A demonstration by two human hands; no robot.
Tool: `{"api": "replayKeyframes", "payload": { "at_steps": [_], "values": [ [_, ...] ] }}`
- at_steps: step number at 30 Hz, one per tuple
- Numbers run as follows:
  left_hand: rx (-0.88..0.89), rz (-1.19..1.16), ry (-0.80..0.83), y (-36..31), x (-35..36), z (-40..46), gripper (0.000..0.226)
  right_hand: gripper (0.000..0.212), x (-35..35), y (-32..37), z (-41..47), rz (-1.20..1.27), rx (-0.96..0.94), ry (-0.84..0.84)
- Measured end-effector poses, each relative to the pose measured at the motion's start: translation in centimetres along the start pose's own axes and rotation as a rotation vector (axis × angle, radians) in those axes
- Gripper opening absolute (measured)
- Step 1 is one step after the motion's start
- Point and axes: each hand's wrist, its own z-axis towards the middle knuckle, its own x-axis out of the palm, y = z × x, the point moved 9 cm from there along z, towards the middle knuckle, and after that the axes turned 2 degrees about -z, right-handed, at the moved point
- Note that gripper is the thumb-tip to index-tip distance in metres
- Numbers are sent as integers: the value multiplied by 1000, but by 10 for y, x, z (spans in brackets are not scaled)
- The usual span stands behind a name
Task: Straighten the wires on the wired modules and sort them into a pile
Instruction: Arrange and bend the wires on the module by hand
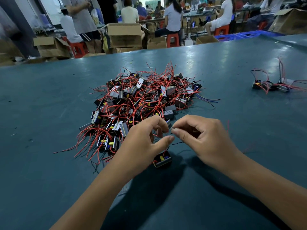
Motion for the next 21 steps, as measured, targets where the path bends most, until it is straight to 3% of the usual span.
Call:
{"api": "replayKeyframes", "payload": {
  "at_steps": [21],
  "values": [
    [80, 107, 30, -6, -1, -1, 13, 11, -14, -38, 9, 112, 159, 174]
  ]
}}
